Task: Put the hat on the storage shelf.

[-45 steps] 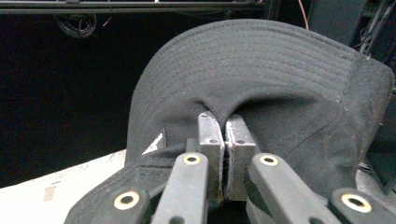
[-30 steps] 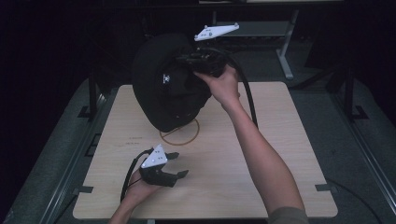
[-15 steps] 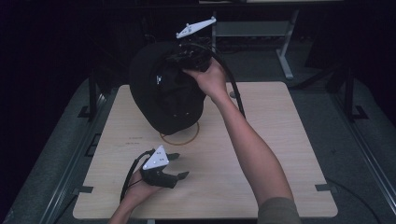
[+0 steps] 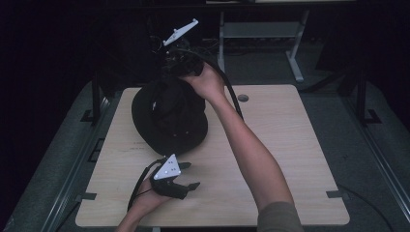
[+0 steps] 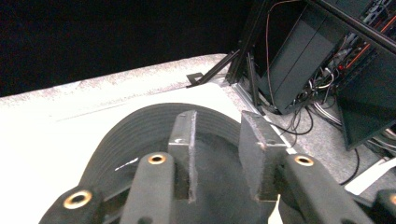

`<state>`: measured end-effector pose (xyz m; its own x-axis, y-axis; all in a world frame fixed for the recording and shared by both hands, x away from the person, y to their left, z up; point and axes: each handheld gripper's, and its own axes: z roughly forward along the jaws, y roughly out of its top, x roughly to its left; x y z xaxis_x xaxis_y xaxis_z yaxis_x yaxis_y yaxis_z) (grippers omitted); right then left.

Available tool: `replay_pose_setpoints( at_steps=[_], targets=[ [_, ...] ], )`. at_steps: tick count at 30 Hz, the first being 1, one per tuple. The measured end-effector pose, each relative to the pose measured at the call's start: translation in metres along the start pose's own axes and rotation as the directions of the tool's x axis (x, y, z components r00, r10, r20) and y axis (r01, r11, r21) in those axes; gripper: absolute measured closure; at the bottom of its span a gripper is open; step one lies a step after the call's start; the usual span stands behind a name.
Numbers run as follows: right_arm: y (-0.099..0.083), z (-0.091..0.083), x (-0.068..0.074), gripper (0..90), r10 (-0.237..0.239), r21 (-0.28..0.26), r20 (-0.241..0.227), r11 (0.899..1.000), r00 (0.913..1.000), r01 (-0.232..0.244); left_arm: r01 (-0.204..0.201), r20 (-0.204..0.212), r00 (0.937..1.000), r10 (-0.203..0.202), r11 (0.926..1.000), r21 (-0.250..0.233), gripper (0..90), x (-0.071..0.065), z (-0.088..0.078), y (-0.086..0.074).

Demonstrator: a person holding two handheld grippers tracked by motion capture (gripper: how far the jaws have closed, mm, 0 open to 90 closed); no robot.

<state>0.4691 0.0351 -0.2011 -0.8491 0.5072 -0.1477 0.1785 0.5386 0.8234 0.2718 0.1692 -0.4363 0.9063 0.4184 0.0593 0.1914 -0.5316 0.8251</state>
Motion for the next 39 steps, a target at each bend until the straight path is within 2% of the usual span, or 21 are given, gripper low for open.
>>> replay_pose_setpoints(
  at_steps=[1, 4, 8, 11, 13, 19, 23, 24, 30, 34, 35, 39],
  targets=[
    [-0.003, -0.002, -0.001, 64.8, 0.011, -0.015, -0.013, 1.0, 0.9998, -0.011, 0.003, -0.001, 1.0, -0.003, 1.0, -0.005, 26.9, 0.0, 0.0, 0.0],
    [-0.012, -0.006, -0.008, 62.2, 0.045, -0.011, -0.058, 0.999, 0.9973, -0.046, 0.019, -0.002, 0.9998, -0.019, 0.9997, -0.013, 26.9, 0.001, 0.0, 0.0],
    [-0.026, -0.012, -0.014, 60.2, 0.082, -0.031, -0.082, 0.996, 0.9933, -0.084, 0.032, -0.008, 0.9995, -0.032, 0.9993, -0.018, 26.9, 0.002, -0.001, -0.001],
    [-0.035, -0.016, -0.018, 58.5, 0.115, -0.042, -0.102, 0.992, 0.9881, -0.12, 0.037, -0.011, 0.9992, -0.037, 0.9992, -0.015, 26.8, 0.002, -0.002, -0.003],
    [-0.041, -0.018, -0.021, 57.0, 0.151, -0.053, -0.12, 0.986, 0.9812, -0.158, 0.046, -0.01, 0.9989, -0.046, 0.9987, -0.02, 26.8, 0.002, -0.003, -0.004],
    [-0.054, -0.023, -0.026, 53.2, 0.168, -0.059, -0.13, 0.982, 0.9771, -0.177, 0.044, -0.021, 0.9988, -0.045, 0.9988, -0.023, 26.8, 0.005, -0.002, -0.004],
    [-0.062, -0.026, -0.026, 50.0, 0.195, -0.061, -0.144, 0.977, 0.9702, -0.205, 0.044, -0.023, 0.9988, -0.044, 0.9989, -0.02, 26.7, 0.006, -0.004, -0.005],
    [-0.064, -0.026, -0.027, 49.3, 0.189, -0.06, -0.141, 0.978, 0.9718, -0.199, 0.045, -0.023, 0.9987, -0.045, 0.9988, -0.02, 26.7, 0.006, -0.004, -0.005],
    [-0.073, -0.033, -0.028, 42.9, 0.2, -0.06, -0.149, 0.976, 0.9684, -0.211, 0.057, -0.023, 0.9981, -0.058, 0.9981, -0.025, 26.5, 0.007, -0.004, -0.006],
    [-0.078, -0.038, -0.029, 38.0, 0.22, -0.076, -0.173, 0.969, 0.9599, -0.236, 0.067, -0.023, 0.9974, -0.068, 0.9972, -0.032, 26.5, 0.006, -0.003, -0.006],
    [-0.079, -0.039, -0.029, 37.2, 0.218, -0.08, -0.174, 0.969, 0.9604, -0.234, 0.059, -0.024, 0.998, -0.059, 0.9981, -0.02, 26.5, 0.006, -0.003, -0.005],
    [-0.085, -0.044, -0.029, 34.7, 0.228, -0.082, -0.175, 0.966, 0.9578, -0.245, 0.066, -0.026, 0.9974, -0.067, 0.9973, -0.031, 26.3, 0.005, -0.002, -0.006]
  ],
)
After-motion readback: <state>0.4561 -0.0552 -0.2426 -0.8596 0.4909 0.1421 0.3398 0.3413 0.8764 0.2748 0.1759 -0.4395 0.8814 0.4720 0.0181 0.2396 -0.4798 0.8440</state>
